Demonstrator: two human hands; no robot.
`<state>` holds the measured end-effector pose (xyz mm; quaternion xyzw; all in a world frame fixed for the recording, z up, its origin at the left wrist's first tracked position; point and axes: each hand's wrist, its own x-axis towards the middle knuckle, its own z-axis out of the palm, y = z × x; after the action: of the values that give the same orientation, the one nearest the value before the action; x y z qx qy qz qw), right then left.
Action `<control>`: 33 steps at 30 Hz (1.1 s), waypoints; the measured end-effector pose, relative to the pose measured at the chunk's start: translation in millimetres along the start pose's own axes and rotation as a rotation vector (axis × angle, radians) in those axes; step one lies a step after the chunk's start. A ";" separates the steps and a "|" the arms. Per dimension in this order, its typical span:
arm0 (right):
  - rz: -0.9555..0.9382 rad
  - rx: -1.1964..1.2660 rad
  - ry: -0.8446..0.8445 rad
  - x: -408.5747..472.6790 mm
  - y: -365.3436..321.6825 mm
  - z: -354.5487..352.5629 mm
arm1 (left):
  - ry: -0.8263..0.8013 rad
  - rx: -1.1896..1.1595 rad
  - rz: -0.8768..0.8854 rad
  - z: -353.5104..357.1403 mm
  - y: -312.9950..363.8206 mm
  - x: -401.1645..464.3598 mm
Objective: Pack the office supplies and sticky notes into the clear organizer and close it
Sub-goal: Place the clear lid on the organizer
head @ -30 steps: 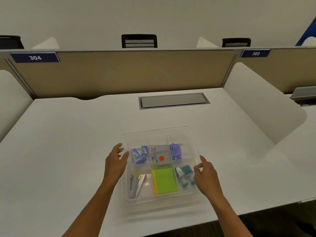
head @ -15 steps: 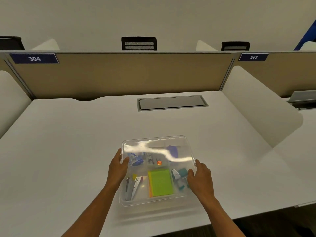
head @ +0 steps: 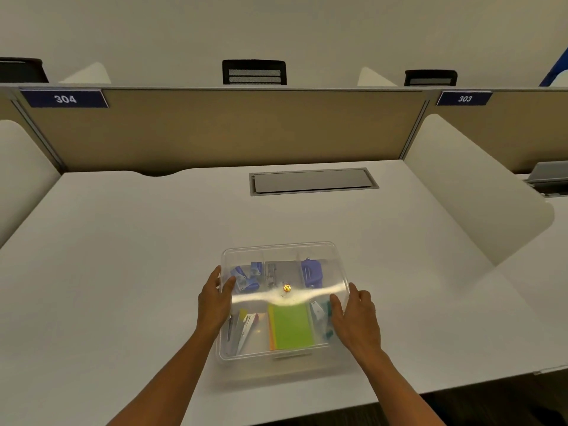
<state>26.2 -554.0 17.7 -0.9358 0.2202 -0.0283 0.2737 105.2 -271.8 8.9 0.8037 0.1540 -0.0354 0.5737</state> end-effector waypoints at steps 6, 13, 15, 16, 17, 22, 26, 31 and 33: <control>-0.017 -0.056 -0.006 -1.2 3.2 7.8 | -0.044 0.126 0.031 -0.6 2.5 -4.3; -0.123 -0.163 0.022 6.4 -0.4 4.6 | 0.010 0.572 0.265 9.8 -15.2 -51.6; -0.167 -0.199 -0.011 7.4 -3.0 6.9 | -0.026 0.638 0.277 13.6 -18.0 -55.7; -0.181 -0.218 -0.032 7.6 -4.0 8.1 | -0.036 0.652 0.267 14.6 -19.1 -56.2; -0.189 -0.236 -0.048 7.6 -4.6 9.3 | -0.041 0.667 0.259 15.4 -20.1 -56.2; -0.202 -0.280 -0.045 6.6 -2.1 14.8 | -0.030 0.804 0.271 17.7 -22.6 -55.2; -0.202 -0.279 -0.031 5.7 1.1 18.1 | -0.023 0.753 0.282 17.5 -23.0 -56.0; -0.205 -0.303 -0.050 6.4 3.0 21.6 | 0.003 0.748 0.294 17.3 -20.8 -58.4; -0.207 -0.311 -0.066 7.3 3.9 22.7 | -0.003 0.756 0.290 17.8 -20.5 -59.0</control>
<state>35.1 -548.7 -4.1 -0.9849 0.1155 0.0086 0.1285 45.4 -294.6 -2.1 0.9713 0.0143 -0.0092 0.2371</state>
